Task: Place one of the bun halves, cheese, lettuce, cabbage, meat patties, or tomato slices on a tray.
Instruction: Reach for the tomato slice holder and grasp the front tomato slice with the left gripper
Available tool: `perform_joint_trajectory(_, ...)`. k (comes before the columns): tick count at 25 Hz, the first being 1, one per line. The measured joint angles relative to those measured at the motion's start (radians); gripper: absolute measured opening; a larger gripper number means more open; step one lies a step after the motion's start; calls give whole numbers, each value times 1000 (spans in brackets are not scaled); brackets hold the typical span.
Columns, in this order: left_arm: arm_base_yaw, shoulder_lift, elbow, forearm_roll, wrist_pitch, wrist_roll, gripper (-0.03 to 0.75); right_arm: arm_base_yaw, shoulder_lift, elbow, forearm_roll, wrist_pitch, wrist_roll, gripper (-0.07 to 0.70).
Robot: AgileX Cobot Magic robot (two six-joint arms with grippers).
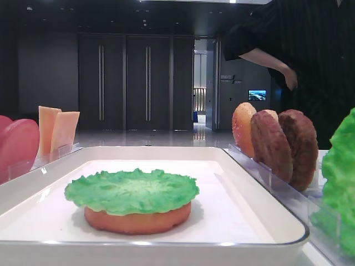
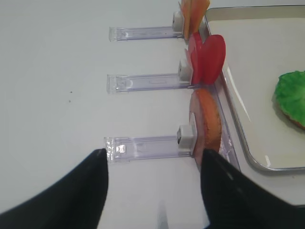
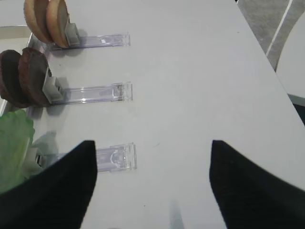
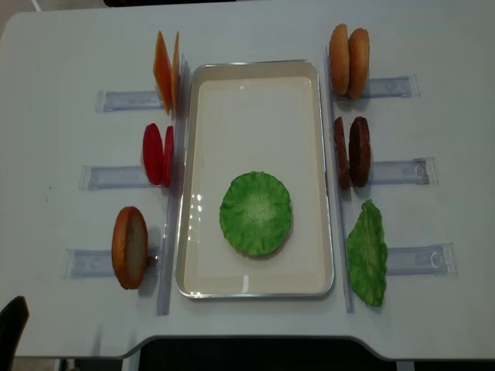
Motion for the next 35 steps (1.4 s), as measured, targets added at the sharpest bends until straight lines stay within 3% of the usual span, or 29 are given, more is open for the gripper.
perform_joint_trajectory(20,0,29,-15,-1,11,-35,470,0,0,0,0,0,0,479)
perform_joint_trajectory(35,0,513,-212,13,-14,-41,413,0,0,0,0,0,1,479)
